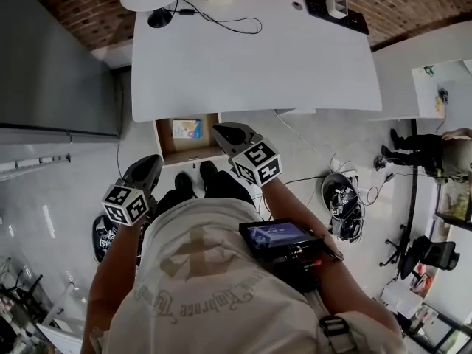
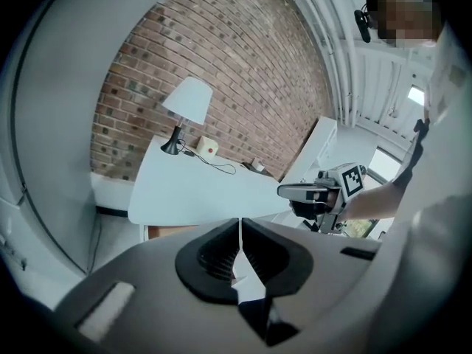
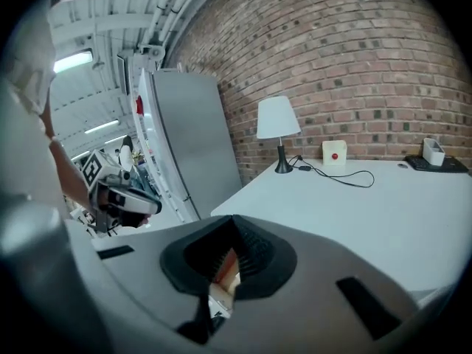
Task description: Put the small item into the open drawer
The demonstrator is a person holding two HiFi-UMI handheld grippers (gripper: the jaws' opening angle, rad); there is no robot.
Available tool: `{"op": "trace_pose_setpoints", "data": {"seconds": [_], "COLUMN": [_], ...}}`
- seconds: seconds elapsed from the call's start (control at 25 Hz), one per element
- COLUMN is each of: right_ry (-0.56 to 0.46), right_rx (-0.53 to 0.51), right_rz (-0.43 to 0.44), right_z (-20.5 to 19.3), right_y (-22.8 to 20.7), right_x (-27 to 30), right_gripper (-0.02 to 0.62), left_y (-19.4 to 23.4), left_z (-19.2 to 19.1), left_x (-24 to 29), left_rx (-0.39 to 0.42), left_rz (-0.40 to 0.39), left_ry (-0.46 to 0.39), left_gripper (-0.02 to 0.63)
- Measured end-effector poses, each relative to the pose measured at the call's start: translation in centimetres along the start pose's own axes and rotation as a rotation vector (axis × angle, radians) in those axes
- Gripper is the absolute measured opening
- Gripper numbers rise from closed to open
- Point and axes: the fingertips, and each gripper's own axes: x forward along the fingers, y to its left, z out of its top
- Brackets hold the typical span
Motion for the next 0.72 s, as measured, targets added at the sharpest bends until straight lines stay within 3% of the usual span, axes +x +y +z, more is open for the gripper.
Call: {"op": "trace_pose_setpoints", "data": {"seconds": [0.32,0.72], "right_ry": [-0.089,-0.122], "right_rx": [0.03,0.02], "right_rz": [-0.043,-0.069], "right_z": [0.8,1.7], "right_y": [0.3,1.0], "right_x": [-4.0,-6.7], "right_gripper": [0.006,0.006], "left_y": [-2.3,-3.7], "left_z": [1.9,2.2], "left_x": [0.9,0.6], "left_rx": [0.064,0.073], "left_rz": [-0.052,-0.076], "left_ry": [-0.008,-0.044], "left_gripper": [0.014,0.014]}}
